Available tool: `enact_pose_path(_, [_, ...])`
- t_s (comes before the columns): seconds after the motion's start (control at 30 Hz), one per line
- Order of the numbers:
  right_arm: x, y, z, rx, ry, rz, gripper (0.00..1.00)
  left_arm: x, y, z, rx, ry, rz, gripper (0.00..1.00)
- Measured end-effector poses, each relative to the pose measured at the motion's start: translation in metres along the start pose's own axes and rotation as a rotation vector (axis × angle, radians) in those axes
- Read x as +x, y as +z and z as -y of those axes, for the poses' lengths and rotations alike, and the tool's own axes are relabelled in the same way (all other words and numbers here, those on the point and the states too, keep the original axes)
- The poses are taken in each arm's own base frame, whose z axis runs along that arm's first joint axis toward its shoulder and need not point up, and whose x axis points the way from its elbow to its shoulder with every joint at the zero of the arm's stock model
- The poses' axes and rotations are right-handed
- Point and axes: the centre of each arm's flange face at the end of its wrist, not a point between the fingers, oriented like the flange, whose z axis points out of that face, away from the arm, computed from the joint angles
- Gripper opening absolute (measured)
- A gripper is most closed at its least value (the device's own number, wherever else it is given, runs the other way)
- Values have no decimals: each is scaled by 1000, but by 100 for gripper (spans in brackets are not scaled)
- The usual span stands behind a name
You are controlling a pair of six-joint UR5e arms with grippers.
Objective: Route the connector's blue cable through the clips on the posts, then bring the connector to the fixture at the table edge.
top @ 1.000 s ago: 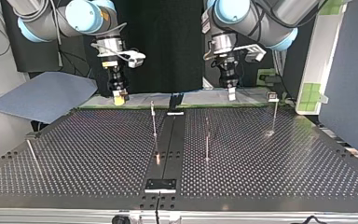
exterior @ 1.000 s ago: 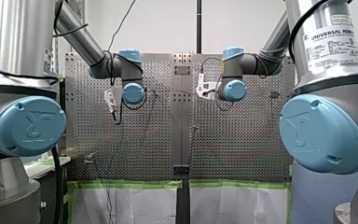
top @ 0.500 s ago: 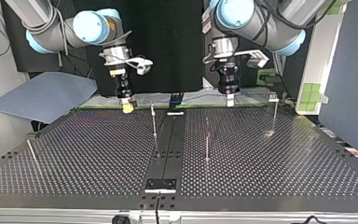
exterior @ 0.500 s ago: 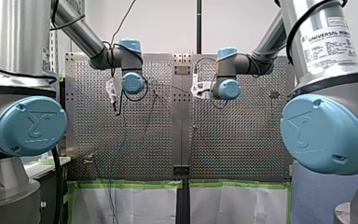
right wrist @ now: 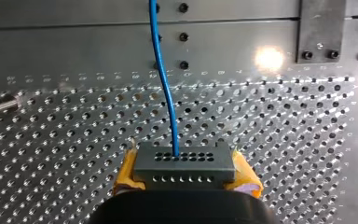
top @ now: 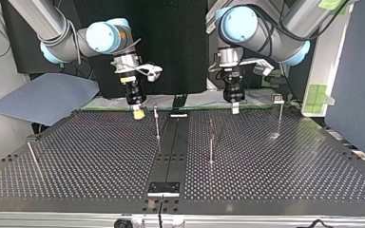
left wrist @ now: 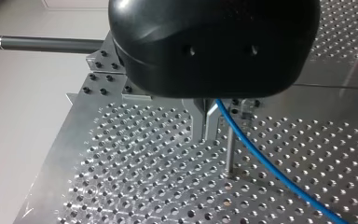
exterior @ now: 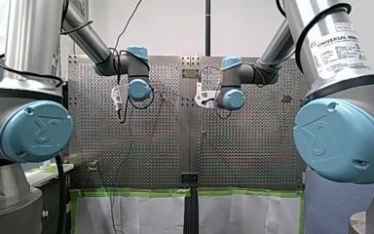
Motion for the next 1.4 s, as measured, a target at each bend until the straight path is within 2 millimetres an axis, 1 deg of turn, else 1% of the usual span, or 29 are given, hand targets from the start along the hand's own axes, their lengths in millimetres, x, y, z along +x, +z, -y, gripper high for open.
enact_pose_path(0.17, [6, 7, 1, 3, 7, -15, 0, 3, 11, 5, 15, 8, -11, 0])
enact_pose_path(0.43, [12, 14, 1, 5, 10, -25, 0, 18, 27, 9, 22, 17, -25, 0])
enact_pose_path(0.57, [5, 17, 1, 4, 9, -12, 0, 22, 34, 8, 24, 18, -26, 0])
enact_pose_path(0.73, [-11, 22, 1, 4, 9, 15, 0, 31, 40, 5, 21, 25, -40, 0])
enact_pose_path(0.9, [-12, 26, 1, 6, 10, 14, 0, 30, 45, 5, 19, 22, -34, 0])
enact_pose_path(1.2, [-4, 34, 3, 12, 11, -4, 0, 19, 66, 0, 31, 10, -10, 0])
enact_pose_path(1.3, [-1, 37, 3, 14, 12, -9, 0, 18, 69, -1, 38, 10, -9, 0])
enact_pose_path(1.4, [1, 39, 4, 15, 12, -8, 0, 21, 73, -1, 43, 14, -17, 0])
